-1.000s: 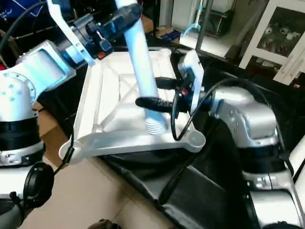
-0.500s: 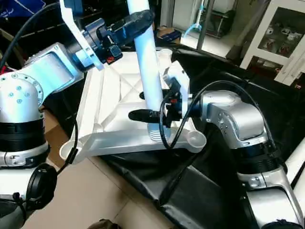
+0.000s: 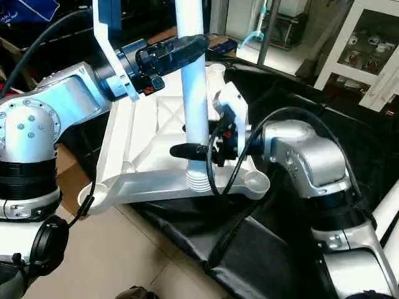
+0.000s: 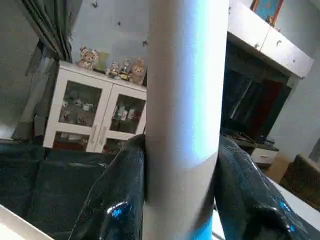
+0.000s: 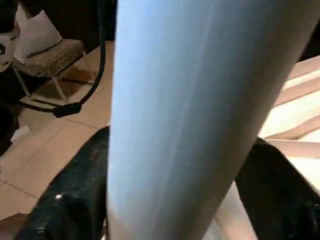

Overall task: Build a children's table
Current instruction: Pick table leg

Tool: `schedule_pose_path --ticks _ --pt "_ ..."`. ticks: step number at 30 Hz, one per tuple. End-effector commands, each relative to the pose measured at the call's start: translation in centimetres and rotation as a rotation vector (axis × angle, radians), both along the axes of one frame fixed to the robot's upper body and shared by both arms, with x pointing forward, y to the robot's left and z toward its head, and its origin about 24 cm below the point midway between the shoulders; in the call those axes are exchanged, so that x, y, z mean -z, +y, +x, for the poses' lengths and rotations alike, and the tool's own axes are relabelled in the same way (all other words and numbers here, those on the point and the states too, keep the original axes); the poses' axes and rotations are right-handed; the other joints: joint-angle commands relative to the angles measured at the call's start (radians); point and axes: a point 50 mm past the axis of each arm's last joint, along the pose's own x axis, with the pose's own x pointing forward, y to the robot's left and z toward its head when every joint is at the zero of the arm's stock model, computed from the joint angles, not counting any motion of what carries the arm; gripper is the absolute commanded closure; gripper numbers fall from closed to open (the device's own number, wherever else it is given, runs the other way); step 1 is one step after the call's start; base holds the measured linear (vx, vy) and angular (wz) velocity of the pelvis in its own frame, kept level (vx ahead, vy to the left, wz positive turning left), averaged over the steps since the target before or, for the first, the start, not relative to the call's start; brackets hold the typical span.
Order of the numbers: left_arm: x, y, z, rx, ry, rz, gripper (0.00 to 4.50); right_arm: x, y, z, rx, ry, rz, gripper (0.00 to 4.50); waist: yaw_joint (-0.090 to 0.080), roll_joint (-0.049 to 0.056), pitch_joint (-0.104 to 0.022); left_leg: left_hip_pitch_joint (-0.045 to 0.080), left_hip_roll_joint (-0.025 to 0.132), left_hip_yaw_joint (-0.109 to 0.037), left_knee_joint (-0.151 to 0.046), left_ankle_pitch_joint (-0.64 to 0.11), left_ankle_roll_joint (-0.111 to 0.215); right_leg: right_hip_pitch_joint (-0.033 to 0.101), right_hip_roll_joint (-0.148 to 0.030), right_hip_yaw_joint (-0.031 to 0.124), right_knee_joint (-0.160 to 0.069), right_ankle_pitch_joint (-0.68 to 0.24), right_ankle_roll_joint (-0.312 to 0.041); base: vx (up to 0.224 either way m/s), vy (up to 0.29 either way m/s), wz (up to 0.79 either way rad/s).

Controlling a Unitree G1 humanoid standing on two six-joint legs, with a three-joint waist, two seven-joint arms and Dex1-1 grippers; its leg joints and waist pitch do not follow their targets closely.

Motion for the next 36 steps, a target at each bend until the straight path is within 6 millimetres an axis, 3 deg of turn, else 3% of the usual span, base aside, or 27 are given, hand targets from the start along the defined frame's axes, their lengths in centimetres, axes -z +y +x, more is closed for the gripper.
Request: schedule_pose_path --ticks 1,14,26,28,30,32,36 --pt "-0.7 -0.1 -0.1 0.005 -0.041 0.007 2.82 0.0 0.1 -0.3 -0.007 0.001 -0.009 1.38 0.003 0.003 -0.099 0.023 0.057 -0.043 -0.072 -0.077 0.004 0.056 -0.055 0.036 -0.054 -0.06 -0.252 0.0 0.0 0.0" --pt "-0.8 -0.5 -0.5 0.033 -0.064 0.014 2.82 0.5 0.1 -0.6 -0.019 0.027 -0.018 2.45 0.005 0.002 -0.101 0.024 0.058 -0.043 -0.071 -0.071 0.007 0.056 -0.056 0.036 -0.054 -0.077 -0.248 0.0 0.0 0.0" --pt "-0.9 -1.1 -0.6 0.035 -0.093 0.038 2.82 0.9 0.2 -0.9 -0.045 0.046 -0.032 2.62 0.009 0.001 -0.102 0.023 0.057 -0.042 -0.07 -0.064 0.012 0.054 -0.055 0.037 -0.055 -0.074 -0.244 0.0 0.0 0.0" --pt "-0.9 -0.8 -0.3 0.0 -0.093 0.04 2.12 0.9 0.2 -0.8 -0.028 0.036 -0.025 2.62 0.009 0.0 -0.102 0.023 0.058 -0.043 -0.07 -0.065 0.01 0.055 -0.056 0.037 -0.054 -0.077 -0.244 0.0 0.0 0.0" --pt "-1.1 -0.2 -0.4 -0.002 -0.09 0.023 2.1 0.8 0.2 -0.6 -0.011 0.031 -0.018 2.62 0.009 -0.004 -0.102 0.022 0.057 -0.042 -0.07 -0.063 0.011 0.055 -0.056 0.037 -0.053 -0.079 -0.244 0.0 0.0 0.0" --pt "-1.1 0.0 -0.4 -0.01 -0.093 0.021 1.78 0.8 0.1 -0.5 -0.008 0.03 -0.016 2.62 0.009 -0.001 -0.102 0.023 0.058 -0.042 -0.07 -0.059 0.012 0.054 -0.056 0.037 -0.053 -0.077 -0.244 0.0 0.0 0.0" --pt "-1.6 1.0 -0.4 -0.038 -0.106 -0.01 1.47 0.8 0.0 -0.4 -0.004 0.031 -0.009 2.63 0.007 -0.009 -0.101 0.022 0.058 -0.04 -0.07 -0.057 0.013 0.054 -0.057 0.038 -0.054 -0.091 -0.24 0.0 0.0 0.0"
